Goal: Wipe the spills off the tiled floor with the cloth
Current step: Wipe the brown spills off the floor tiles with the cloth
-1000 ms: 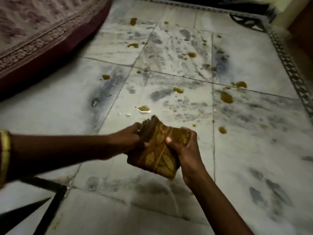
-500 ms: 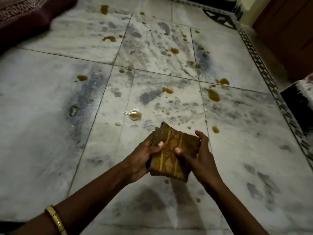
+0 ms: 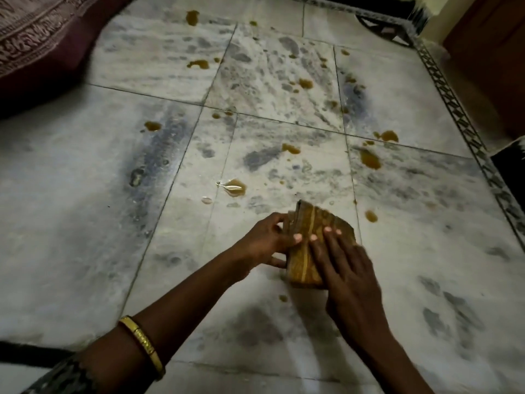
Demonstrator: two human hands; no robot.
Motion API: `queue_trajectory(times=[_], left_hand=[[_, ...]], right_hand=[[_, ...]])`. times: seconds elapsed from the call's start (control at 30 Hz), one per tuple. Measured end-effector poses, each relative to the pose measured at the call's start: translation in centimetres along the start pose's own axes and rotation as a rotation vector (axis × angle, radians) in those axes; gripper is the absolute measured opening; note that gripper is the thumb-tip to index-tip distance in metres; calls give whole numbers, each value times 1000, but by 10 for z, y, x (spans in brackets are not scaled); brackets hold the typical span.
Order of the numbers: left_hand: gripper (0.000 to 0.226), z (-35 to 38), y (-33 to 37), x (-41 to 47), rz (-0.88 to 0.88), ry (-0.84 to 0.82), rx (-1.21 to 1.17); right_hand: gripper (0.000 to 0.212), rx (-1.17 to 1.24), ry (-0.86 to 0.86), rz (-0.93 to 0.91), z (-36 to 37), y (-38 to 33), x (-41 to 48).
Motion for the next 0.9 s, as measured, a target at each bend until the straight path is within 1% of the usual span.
queue_trajectory(times=[0.07,0.1,0.13,0.2,0.23,0.27,0.33,0.43,0.5,0.53,0.63,0.67,0.73,0.77,0.8,0.83,0.9], left_hand=[[36,-32,-16,0,106,185,390],[35,-52,-23,-1,168,293,594],[35,-69,-31,-4,219,383,776],[40,-96,-49,-7,251,531,1089],[46,-104,-59,-6,251,568,1197],[50,-107,-68,-5,253,569,1260],[54,-107,-83,-5,291,573,1311],[55,-105,-86,-6,307,610,1363],[55,-104,-85,-7,305,624,1348],[55,-105,-86,-7,310,632,1334],[55,-106,-84,-12,335,633,1290],[55,-107,-84,-14,339,635,1288],[56,-106,-81,-15,345,638,1287],[56,-106,-79,-14,349,644,1287],[56,-105,-79,-13,348,643,1289],[56,-103,-78,-13,345,639,1287],[57,-102,-79,-11,333,643,1285]], right_hand=[[57,17,-199,-21,48,2,-35],[55,28,-282,-1,68,4,-50],[61,56,-341,45,81,6,-59],[74,99,-329,137,88,9,-57],[80,119,-302,180,89,9,-49],[87,133,-295,229,89,10,-39],[93,96,-269,305,97,11,-12],[89,54,-268,357,114,-7,42],[86,56,-243,325,122,-28,65],[86,72,-235,280,122,-42,65],[86,173,-233,85,105,-72,7],[83,173,-209,36,95,-69,-20],[75,116,-131,8,77,-37,-58],[73,61,-90,28,73,-13,-65],[73,9,-91,82,76,12,-64],[75,-35,-119,169,81,38,-56],[78,-64,-169,404,95,72,-22]])
Point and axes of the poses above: each hand's wrist, its own x-axis towards the middle knuckle, its own z-axis out of the palm, y = z × x, the point moved 8 cm from there along x, towards the middle knuckle, and after that the axes turned 1 degree about -z, right-handed, at the moved point
